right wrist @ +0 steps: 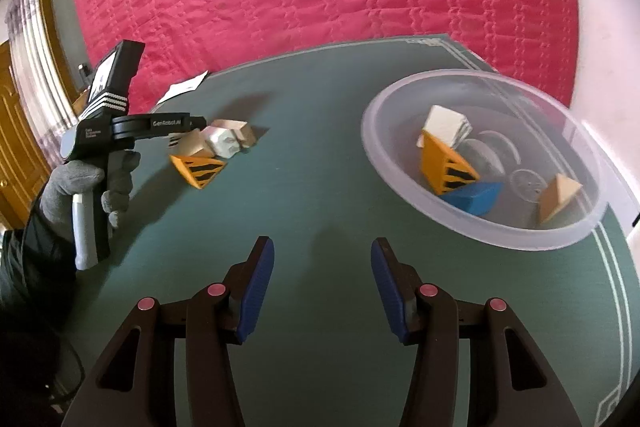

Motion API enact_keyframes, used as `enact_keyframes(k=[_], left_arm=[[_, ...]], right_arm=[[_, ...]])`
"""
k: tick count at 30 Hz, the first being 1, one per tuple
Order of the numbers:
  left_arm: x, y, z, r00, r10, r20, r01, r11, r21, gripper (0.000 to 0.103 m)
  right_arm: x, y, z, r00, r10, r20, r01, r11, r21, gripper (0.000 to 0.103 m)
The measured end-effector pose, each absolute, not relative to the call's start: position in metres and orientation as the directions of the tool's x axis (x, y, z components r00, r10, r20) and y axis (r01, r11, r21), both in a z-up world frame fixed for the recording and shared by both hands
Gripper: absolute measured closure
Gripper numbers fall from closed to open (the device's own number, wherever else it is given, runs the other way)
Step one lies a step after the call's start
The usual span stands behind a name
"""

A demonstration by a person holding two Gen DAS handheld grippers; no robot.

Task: Organize rigid objects
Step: 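Move the left tool to the white brimmed cylinder and grasp it, then reach the right tool to the orange striped wedge while the left tool holds the cylinder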

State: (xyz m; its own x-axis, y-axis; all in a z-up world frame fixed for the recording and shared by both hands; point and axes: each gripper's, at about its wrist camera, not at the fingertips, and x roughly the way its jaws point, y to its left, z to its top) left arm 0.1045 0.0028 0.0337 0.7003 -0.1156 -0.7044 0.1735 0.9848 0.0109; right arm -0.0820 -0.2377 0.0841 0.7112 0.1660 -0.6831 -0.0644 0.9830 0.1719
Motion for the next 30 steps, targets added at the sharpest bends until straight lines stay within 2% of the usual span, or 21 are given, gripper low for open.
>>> enact_keyframes(k=[14,30], left_arm=[[0.095,0.048,0.065,0.77,-0.078,-0.633,0.062,0.997,-0.048,0.051],[0.088,0.068,0.068,0.779,-0.071,-0.623,0.012,0.995,-0.099,0.051]], right_arm=[[-0.049,-0.181,0.095,0.664,0.313,-0.679,-0.2,0.949,0.243,0.051],[0.014,-0.132,0.094,0.6,0.435,-0.671,-0.274,0.9,0.339,0.051]])
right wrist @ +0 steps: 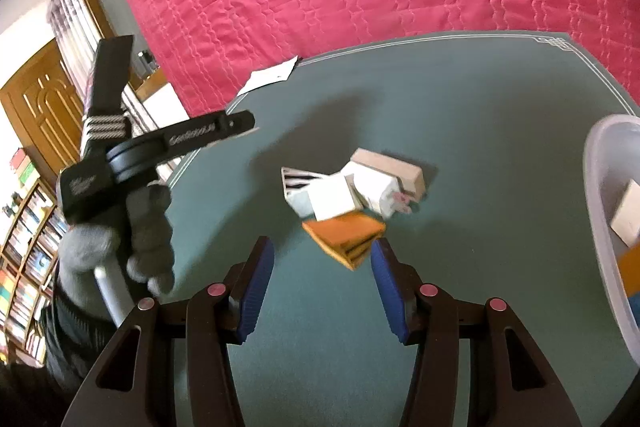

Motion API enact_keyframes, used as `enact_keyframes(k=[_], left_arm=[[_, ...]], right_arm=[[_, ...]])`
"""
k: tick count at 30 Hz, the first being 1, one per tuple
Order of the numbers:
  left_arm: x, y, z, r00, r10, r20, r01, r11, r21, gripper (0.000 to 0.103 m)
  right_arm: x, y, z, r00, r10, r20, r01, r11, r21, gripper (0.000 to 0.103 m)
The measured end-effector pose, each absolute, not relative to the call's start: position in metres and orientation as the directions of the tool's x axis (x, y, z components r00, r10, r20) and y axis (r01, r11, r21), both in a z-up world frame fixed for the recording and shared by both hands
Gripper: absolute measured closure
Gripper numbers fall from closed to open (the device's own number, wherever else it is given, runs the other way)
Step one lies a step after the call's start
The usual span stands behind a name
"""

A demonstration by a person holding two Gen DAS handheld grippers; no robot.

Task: Organize rigid objects
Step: 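Reach the right tool to the orange striped wedge while the left tool holds the cylinder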

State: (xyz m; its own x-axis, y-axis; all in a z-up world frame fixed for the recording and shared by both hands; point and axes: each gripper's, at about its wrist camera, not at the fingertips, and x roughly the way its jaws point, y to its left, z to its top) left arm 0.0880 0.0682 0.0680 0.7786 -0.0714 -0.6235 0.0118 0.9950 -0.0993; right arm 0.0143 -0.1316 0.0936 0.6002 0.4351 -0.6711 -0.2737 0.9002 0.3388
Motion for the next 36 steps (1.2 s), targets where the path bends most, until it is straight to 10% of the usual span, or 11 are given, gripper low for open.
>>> enact_keyframes(k=[22,36], left_arm=[[0.09,0.072,0.064,0.771,-0.071,-0.633,-0.006,0.993,-0.118,0.051],[0.088,0.071,0.064,0.772,-0.073,-0.631,-0.002,0.993,-0.117,0.051]], right_arm=[[0.065,-0.104,0.077,0.579,0.384,-0.72,-0.302,0.921,0.248,0.052],[0.042,-0.11,0.078,0.572,0.414,-0.708,-0.321,0.907,0.272,0.076]])
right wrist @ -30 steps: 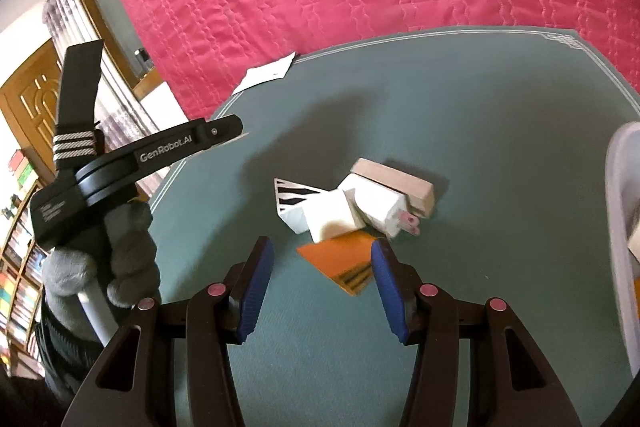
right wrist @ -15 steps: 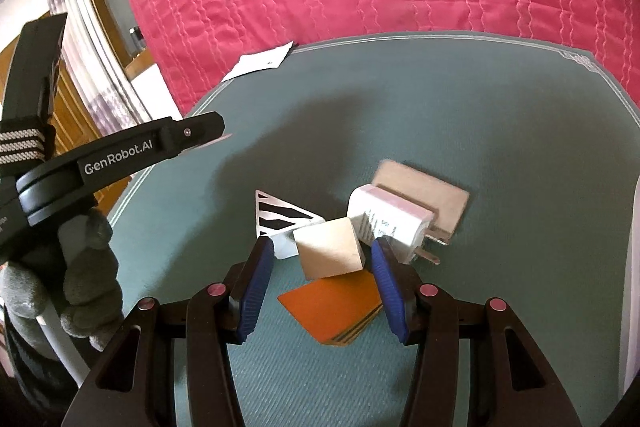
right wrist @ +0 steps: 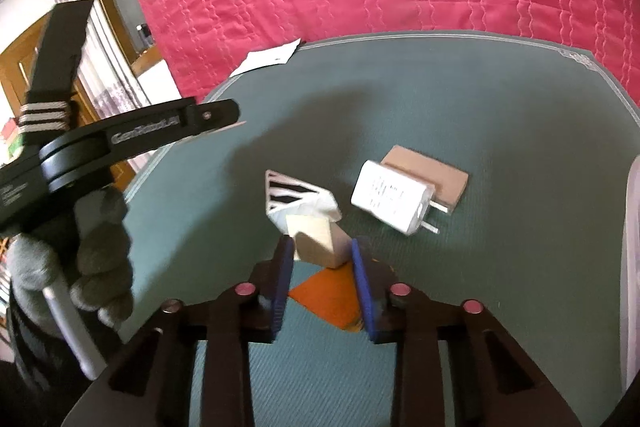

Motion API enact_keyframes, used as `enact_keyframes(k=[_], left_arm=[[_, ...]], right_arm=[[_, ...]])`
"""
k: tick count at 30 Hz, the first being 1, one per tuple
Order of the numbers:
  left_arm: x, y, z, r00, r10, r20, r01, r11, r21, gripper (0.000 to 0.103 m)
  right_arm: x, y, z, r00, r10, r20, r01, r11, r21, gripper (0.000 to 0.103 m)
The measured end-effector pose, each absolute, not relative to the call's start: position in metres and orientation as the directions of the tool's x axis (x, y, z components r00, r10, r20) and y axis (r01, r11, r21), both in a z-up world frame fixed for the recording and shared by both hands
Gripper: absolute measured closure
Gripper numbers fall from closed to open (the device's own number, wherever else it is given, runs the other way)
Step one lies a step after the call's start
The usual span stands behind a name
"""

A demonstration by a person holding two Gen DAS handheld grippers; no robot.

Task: Organize rigid objects
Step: 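Reach the right tool to the orange striped wedge while the left tool holds the cylinder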

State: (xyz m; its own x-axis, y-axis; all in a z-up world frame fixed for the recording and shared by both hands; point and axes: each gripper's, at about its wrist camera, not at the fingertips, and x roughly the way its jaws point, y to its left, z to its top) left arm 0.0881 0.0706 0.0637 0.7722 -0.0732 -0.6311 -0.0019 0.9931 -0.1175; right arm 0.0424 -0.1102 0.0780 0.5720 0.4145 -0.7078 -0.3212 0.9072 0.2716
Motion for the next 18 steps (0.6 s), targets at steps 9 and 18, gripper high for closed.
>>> enact_keyframes(k=[9,18], left_arm=[[0.087,0.069,0.065,0.775,-0.076,-0.627,0.001,0.993,-0.119,0.051],[0.088,0.07,0.066,0.776,-0.078,-0.626,-0.006,0.991,-0.131,0.051]], right_arm=[[0.035,-0.106,0.085,0.589,0.404,-0.7,-0.334,0.91,0.244,0.07],[0.045,-0.083,0.08,0.573,0.355,-0.739,-0.39,0.911,0.136,0.052]])
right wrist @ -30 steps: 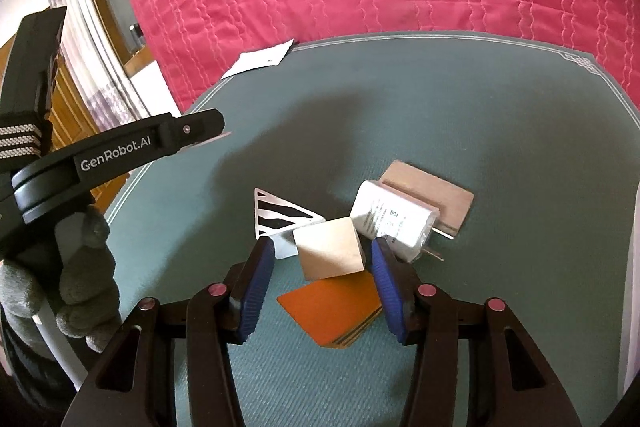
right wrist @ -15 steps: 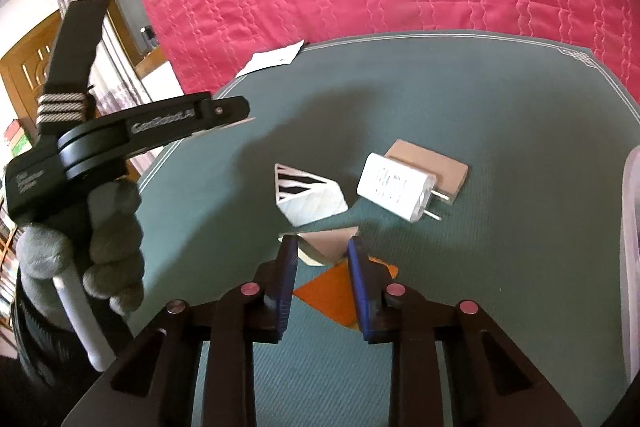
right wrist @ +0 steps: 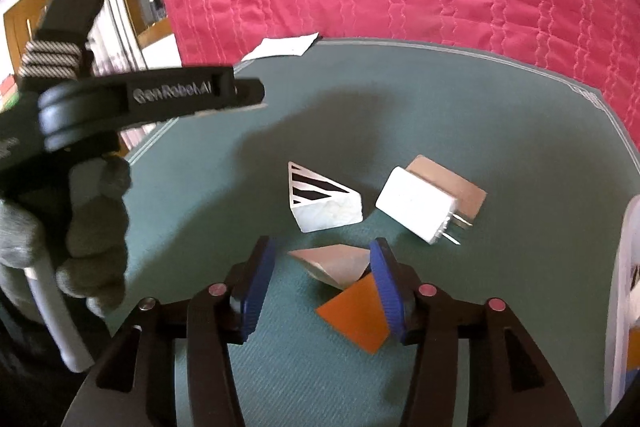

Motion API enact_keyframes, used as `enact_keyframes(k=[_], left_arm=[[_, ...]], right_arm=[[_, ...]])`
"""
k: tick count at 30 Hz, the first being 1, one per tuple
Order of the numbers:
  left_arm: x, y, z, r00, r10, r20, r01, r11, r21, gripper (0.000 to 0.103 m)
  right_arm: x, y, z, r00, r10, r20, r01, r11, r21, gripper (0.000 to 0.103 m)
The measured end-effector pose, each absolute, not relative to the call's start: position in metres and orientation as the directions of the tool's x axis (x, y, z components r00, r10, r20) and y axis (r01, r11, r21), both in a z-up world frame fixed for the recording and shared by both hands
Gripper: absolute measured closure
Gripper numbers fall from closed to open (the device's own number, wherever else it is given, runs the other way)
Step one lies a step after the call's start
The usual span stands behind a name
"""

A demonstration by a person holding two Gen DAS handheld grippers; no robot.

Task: Organize rigid objects
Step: 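Reach the right tool to the orange striped wedge while the left tool holds the cylinder, then close the right tool on the orange striped wedge and lift it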

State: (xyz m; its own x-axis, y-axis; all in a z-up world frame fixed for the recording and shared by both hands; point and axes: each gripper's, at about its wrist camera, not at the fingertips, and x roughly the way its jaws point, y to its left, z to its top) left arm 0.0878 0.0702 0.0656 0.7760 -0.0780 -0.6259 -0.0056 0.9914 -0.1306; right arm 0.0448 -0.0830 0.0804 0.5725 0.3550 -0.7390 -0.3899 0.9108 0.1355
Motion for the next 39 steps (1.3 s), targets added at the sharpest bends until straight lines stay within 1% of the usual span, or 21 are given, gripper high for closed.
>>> enact_keyframes(k=[3,4,5,6,9,11,19,31,36,39], left_arm=[[0.088,0.071,0.066,0.777,-0.078,-0.625,-0.007,0.991,-0.133,0.051],[0.088,0.071,0.065,0.777,-0.079,-0.625,-0.007,0.991,-0.133,0.051],[0.088,0.071,0.065,0.776,-0.078,-0.626,-0.008,0.991,-0.133,0.051],[0.089,0.071,0.064,0.775,-0.078,-0.627,-0.009,0.991,-0.133,0.051],[0.089,0.071,0.064,0.772,-0.077,-0.631,-0.009,0.991,-0.132,0.051],[0.088,0.071,0.064,0.773,-0.077,-0.63,-0.008,0.991,-0.131,0.051],[0.088,0.072,0.064,0.773,-0.077,-0.629,-0.011,0.991,-0.135,0.051],[0.085,0.07,0.067,0.78,-0.085,-0.62,-0.001,0.99,-0.138,0.051],[0.083,0.069,0.068,0.781,-0.09,-0.619,0.005,0.99,-0.138,0.051],[0.081,0.07,0.068,0.782,-0.093,-0.617,0.008,0.99,-0.139,0.051]], right_arm=[[0.049,-0.081,0.075,0.555,0.348,-0.755,-0.397,0.909,0.128,0.052],[0.049,-0.081,0.075,0.555,0.346,-0.756,-0.397,0.909,0.124,0.053],[0.048,-0.081,0.076,0.558,0.347,-0.754,-0.4,0.909,0.122,0.062],[0.048,-0.081,0.076,0.556,0.354,-0.752,-0.406,0.905,0.125,0.066],[0.044,-0.081,0.079,0.562,0.36,-0.744,-0.411,0.903,0.126,0.069],[0.041,-0.081,0.082,0.566,0.364,-0.739,-0.418,0.9,0.123,0.075],[0.01,-0.092,0.091,0.541,0.408,-0.735,-0.468,0.872,0.139,0.074],[-0.016,-0.131,0.089,0.552,0.376,-0.744,-0.366,0.911,0.19,0.073],[-0.027,-0.141,0.097,0.585,0.384,-0.714,-0.338,0.916,0.216,0.07],[-0.039,-0.148,0.104,0.626,0.364,-0.69,-0.316,0.927,0.202,0.064]])
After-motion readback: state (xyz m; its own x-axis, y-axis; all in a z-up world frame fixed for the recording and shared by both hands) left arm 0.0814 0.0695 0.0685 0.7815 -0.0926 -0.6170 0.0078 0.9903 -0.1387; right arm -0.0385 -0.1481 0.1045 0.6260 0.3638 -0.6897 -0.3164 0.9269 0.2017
